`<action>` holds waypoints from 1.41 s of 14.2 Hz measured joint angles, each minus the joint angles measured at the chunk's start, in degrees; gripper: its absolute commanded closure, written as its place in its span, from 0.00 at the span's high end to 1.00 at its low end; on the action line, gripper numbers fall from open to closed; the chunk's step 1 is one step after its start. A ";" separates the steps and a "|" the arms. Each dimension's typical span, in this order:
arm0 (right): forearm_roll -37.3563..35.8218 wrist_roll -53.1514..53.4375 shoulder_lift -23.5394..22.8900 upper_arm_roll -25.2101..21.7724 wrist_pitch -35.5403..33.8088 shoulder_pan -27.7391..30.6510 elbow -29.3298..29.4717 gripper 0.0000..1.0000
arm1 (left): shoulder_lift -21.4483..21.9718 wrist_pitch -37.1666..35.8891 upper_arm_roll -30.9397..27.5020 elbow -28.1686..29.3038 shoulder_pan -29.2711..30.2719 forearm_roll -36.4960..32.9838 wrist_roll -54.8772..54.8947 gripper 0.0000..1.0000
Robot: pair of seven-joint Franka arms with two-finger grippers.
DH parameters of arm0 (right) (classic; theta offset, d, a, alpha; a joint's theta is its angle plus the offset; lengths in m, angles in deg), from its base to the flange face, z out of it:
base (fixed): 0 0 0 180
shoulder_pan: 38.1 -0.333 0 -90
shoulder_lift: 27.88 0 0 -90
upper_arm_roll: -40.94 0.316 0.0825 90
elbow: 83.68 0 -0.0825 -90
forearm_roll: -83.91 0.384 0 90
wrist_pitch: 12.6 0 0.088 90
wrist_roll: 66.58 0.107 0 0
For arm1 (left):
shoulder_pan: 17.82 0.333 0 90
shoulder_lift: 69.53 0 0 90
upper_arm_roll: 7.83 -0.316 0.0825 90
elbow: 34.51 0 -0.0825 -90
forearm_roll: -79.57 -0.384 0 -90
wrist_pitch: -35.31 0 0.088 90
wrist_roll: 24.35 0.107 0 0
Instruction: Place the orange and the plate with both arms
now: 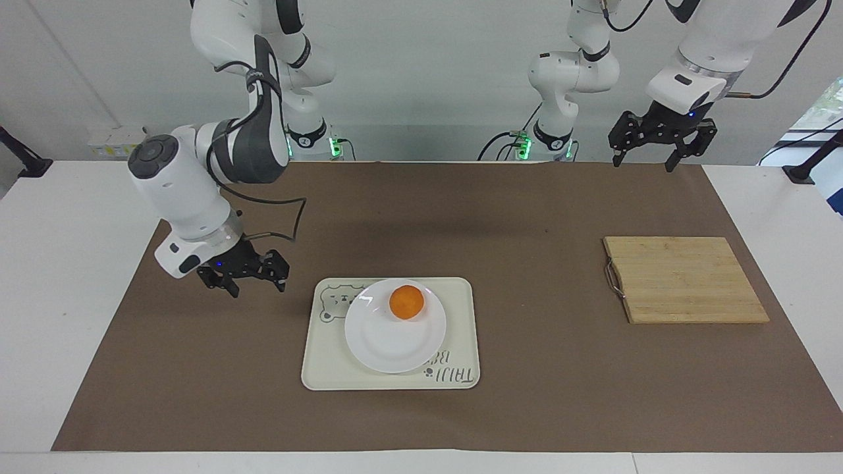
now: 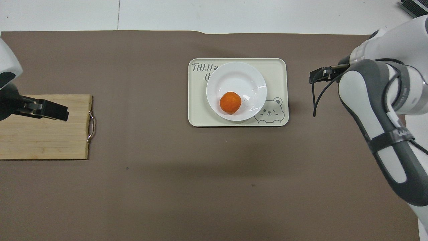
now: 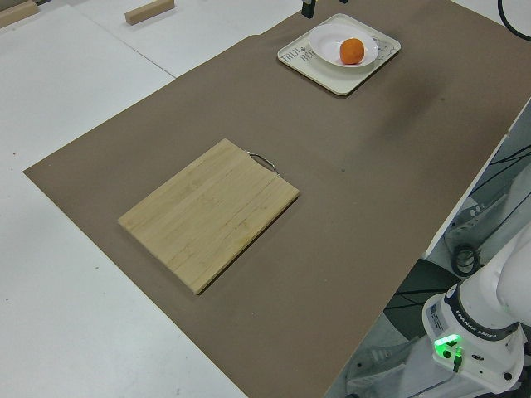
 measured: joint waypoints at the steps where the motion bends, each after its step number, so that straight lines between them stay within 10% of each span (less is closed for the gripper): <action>1: -0.30 1.02 1.35 -0.04 -2.15 0.64 0.01 1.00 | 0.00 -0.01 0.04 0.00 0.00 0.00 0.00 1.00; 20: -6.41 5.21 18.69 -0.84 -21.69 6.56 -0.15 1.00 | 0.03 0.00 -0.25 -0.05 0.02 0.00 0.02 1.00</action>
